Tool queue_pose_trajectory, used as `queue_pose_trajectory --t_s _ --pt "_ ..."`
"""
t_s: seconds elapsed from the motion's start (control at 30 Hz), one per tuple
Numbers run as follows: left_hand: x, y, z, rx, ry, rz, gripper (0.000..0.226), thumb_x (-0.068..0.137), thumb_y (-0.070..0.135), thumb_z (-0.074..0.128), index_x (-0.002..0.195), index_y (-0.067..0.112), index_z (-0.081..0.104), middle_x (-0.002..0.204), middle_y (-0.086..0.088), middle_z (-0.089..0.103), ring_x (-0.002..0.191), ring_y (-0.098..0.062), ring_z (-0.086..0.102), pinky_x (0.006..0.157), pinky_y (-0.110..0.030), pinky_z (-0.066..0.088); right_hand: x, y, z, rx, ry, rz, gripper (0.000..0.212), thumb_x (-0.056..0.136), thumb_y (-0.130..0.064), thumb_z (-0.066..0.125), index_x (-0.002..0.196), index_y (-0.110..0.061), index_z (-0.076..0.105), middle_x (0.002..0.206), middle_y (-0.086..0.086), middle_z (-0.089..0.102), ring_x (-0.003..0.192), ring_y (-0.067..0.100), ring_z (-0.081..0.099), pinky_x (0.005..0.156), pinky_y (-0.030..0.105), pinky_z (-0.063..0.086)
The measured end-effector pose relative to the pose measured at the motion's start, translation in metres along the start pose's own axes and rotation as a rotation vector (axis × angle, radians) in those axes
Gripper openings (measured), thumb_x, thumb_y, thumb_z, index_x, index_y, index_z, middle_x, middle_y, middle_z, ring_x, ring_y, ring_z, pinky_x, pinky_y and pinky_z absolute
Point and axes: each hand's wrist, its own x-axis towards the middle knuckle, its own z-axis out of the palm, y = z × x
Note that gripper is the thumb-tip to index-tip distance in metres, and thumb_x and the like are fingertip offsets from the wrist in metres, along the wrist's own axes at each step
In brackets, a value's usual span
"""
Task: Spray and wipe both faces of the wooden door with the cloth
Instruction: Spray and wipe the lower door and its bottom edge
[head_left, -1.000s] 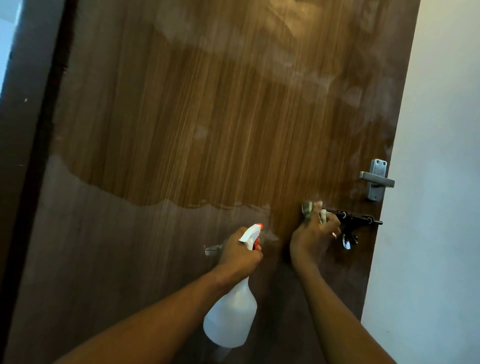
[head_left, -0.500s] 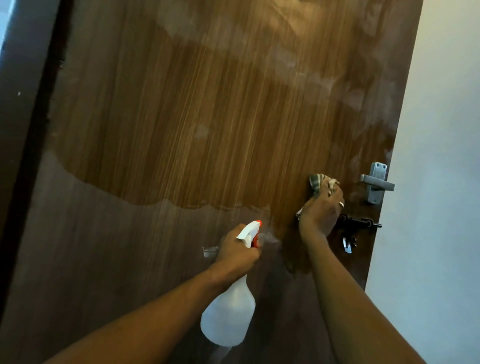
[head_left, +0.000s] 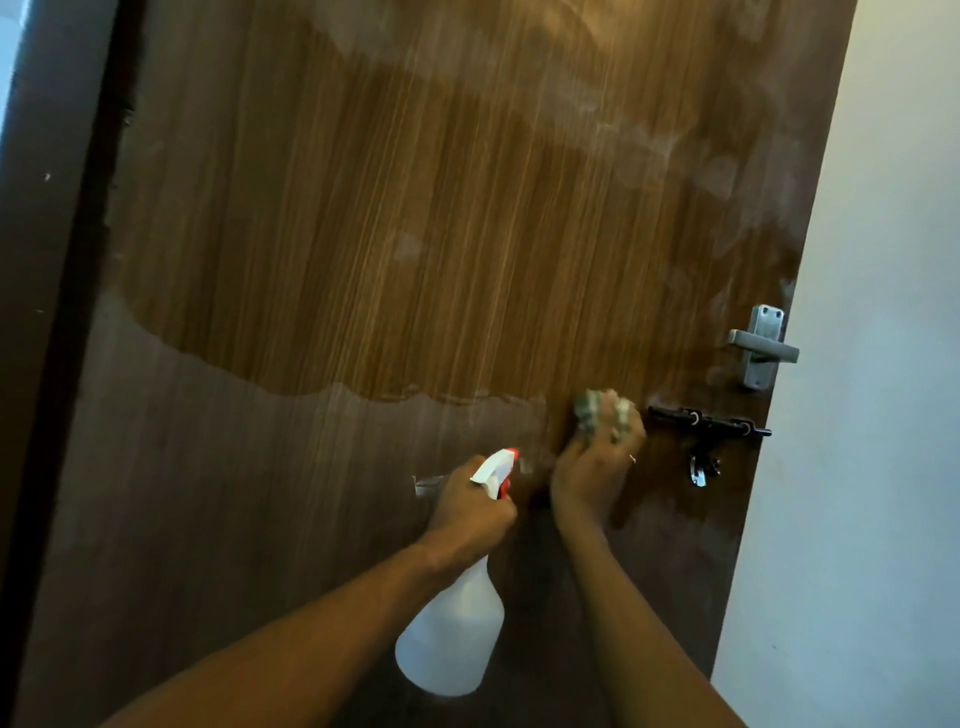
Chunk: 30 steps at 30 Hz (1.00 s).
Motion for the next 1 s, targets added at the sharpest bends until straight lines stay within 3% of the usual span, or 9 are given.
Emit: queue_pose_trajectory --t_s 0.17,0.27,0.4,0.57,0.67,0.73,0.87,0.93,1.0 --pt "-0.007 0.001 -0.014 0.011 -0.008 0.056 0.055 0.088 0.007 0.06 0.138 0.022 0.043 0.137 0.001 0.051 0.121 -0.017 0.05 0.083 -0.016 0.041 -0.039 0.019 0.012 -0.098 -0.166 -0.331 0.066 0.088 -0.011 0.07 0.148 -0.011 0.042 0.154 0.02 0.029 0.143 0.04 0.031 0.104 0.056 0.044" --pt "-0.02 -0.014 -0.02 -0.014 -0.055 -0.007 0.055 0.087 0.009 0.063 0.137 0.02 0.043 0.137 0.0 0.05 0.122 -0.021 0.051 0.096 -0.024 0.045 -0.055 0.044 -0.002 -0.089 -0.149 -0.165 0.063 0.092 -0.006 0.061 0.15 -0.015 0.038 0.158 0.017 0.026 0.146 0.038 0.024 0.103 0.059 0.044" --pt "-0.029 -0.029 -0.042 -0.065 0.026 -0.073 0.05 0.084 0.01 0.066 0.132 0.014 0.049 0.127 -0.008 0.057 0.112 -0.022 0.057 0.096 -0.034 0.05 -0.033 0.006 0.009 -0.058 -0.032 0.025 0.066 0.094 -0.006 0.056 0.153 -0.022 0.031 0.162 0.012 0.017 0.149 0.033 0.015 0.109 0.056 0.038" --pt "-0.026 -0.015 -0.081 -0.059 0.059 0.057 0.056 0.086 0.0 0.059 0.138 0.017 0.045 0.126 -0.003 0.056 0.11 -0.015 0.054 0.082 -0.018 0.049 -0.049 -0.068 0.043 -0.03 -0.139 -0.398 0.068 0.089 -0.018 0.067 0.15 -0.014 0.037 0.159 0.015 0.026 0.147 0.035 0.021 0.109 0.052 0.039" --pt "-0.024 -0.014 -0.094 -0.007 0.079 0.069 0.052 0.087 0.003 0.059 0.135 0.016 0.046 0.128 0.001 0.054 0.118 -0.02 0.053 0.097 -0.032 0.049 -0.087 -0.037 0.041 -0.062 -0.206 -0.539 0.052 0.096 -0.021 0.054 0.146 -0.009 0.045 0.157 0.016 0.03 0.145 0.035 0.028 0.107 0.054 0.043" --pt "-0.022 -0.02 -0.102 -0.008 0.093 0.023 0.047 0.086 0.007 0.062 0.131 0.015 0.051 0.127 -0.005 0.058 0.114 -0.023 0.056 0.096 -0.036 0.05 -0.093 -0.003 0.028 -0.086 -0.177 -0.436 0.05 0.097 -0.009 0.046 0.147 -0.008 0.042 0.158 0.016 0.026 0.146 0.036 0.025 0.104 0.059 0.043" --pt "-0.019 -0.032 -0.116 -0.033 0.118 -0.035 0.044 0.086 0.012 0.064 0.129 0.014 0.052 0.123 -0.009 0.06 0.107 -0.023 0.059 0.089 -0.031 0.052 -0.049 -0.017 0.018 -0.089 -0.053 0.063 0.065 0.097 -0.009 0.05 0.155 -0.011 0.022 0.163 0.014 0.011 0.15 0.033 0.011 0.11 0.058 0.037" --pt "-0.018 -0.03 -0.122 -0.028 0.124 -0.024 0.044 0.086 0.012 0.064 0.128 0.013 0.052 0.121 -0.009 0.06 0.105 -0.023 0.06 0.086 -0.03 0.053 -0.037 -0.054 0.024 -0.087 -0.036 0.071 0.068 0.095 -0.01 0.052 0.156 -0.012 0.02 0.163 0.013 0.01 0.149 0.033 0.013 0.109 0.057 0.037" --pt "-0.018 -0.025 -0.13 -0.031 0.129 0.016 0.045 0.086 0.009 0.063 0.13 0.013 0.051 0.121 -0.009 0.06 0.106 -0.021 0.059 0.086 -0.029 0.052 -0.046 -0.087 0.036 -0.065 -0.119 -0.093 0.067 0.094 -0.011 0.052 0.155 -0.01 0.024 0.162 0.016 0.015 0.147 0.036 0.019 0.109 0.053 0.035"
